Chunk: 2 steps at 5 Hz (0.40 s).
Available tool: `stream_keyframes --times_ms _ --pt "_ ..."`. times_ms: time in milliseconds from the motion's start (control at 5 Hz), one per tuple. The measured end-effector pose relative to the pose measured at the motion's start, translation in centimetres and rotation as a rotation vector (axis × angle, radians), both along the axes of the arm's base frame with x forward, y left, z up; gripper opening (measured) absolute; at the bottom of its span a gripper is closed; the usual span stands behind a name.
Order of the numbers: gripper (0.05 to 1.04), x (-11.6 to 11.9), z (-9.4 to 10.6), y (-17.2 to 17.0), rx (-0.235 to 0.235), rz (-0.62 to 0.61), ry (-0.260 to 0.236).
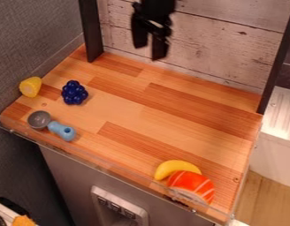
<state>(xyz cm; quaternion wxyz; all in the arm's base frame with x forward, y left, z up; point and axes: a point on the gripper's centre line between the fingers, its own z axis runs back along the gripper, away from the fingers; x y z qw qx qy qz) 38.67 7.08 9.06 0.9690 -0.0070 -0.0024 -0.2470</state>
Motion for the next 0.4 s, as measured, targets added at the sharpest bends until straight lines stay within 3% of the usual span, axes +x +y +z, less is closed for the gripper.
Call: stream_keyframes --times_ms 400 --pt "0.999 0.5 0.5 8.5 0.013 0.18 -0.017"
